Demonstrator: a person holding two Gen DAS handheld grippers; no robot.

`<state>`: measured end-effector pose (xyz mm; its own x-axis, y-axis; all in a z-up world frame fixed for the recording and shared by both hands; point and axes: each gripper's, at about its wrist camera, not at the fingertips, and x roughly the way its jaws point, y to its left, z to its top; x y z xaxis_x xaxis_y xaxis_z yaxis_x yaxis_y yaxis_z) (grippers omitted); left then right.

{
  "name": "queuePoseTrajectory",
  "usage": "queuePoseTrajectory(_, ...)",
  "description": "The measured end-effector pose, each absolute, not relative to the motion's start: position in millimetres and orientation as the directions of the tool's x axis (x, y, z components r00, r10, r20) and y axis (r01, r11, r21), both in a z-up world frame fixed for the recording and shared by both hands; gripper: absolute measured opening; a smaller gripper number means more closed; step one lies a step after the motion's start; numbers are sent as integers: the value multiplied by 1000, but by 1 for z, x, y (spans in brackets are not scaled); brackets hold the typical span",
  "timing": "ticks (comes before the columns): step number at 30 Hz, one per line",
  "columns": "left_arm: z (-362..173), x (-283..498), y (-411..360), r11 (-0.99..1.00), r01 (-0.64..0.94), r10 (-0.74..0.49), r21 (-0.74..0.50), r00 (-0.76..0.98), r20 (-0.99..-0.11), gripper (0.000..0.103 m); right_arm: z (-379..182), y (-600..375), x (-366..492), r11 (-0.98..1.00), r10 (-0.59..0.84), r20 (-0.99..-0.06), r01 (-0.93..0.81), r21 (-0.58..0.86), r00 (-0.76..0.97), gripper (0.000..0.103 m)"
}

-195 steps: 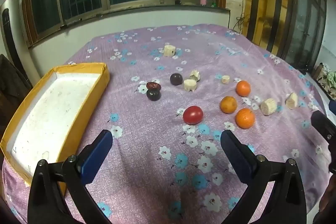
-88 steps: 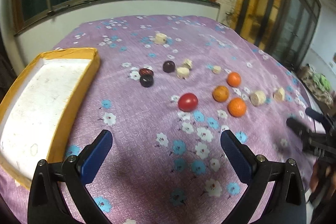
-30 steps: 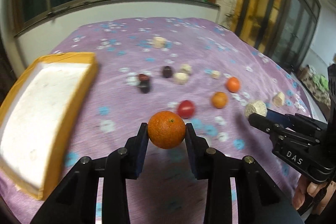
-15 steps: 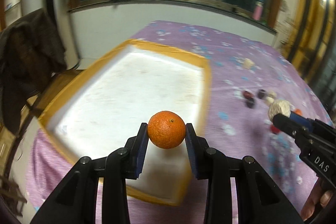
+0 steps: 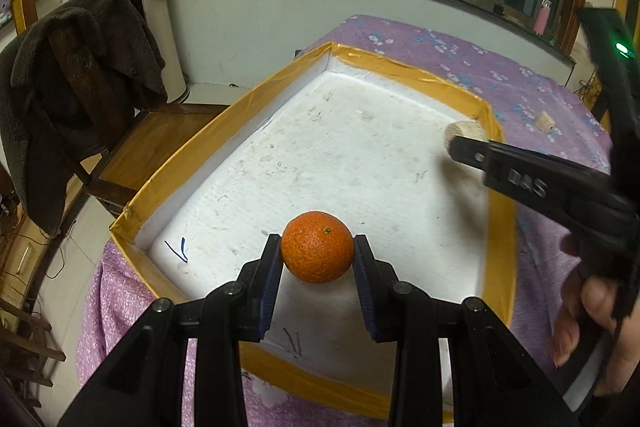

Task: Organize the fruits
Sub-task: 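Carry the orange into the tray and open the left tool while the right tool releases its piece there, then move both open tools back from the tray toward the fruit, then grasp the red apple with the left tool while the right tool grasps a cream cube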

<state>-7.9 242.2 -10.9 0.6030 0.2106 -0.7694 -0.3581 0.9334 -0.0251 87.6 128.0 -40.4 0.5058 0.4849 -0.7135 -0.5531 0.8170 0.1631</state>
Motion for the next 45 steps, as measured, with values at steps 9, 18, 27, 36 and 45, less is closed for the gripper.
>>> queuePoseTrajectory(9, -24, -4, 246, 929, -370, 238, 23, 548, -802, 38, -67, 152, 110, 829, 430, -788, -537, 152, 440, 32)
queuePoseTrajectory(18, 7, -29, 251, 903, -425, 242, -56, 612, -753, 79, -34, 124, 90, 838, 442, -743, -526, 143, 502, 58)
queuePoseTrajectory(27, 24, -39, 170, 959, -255, 100, -121, 706, -701, 80, 7, -23, 21, 900, 405, -617, -414, 138, 675, 81)
queuePoseTrajectory(36, 7, -15, 57, 994, 49, -108, -102, 682, -724, 80, -21, -219, -4, 997, 81, -653, -58, 56, 753, 81)
queuePoseTrajectory(45, -1, 11, -2, 983, 160, -173, -88, 659, -732, 80, -49, -303, 16, 998, -46, -719, 63, -3, 694, 80)
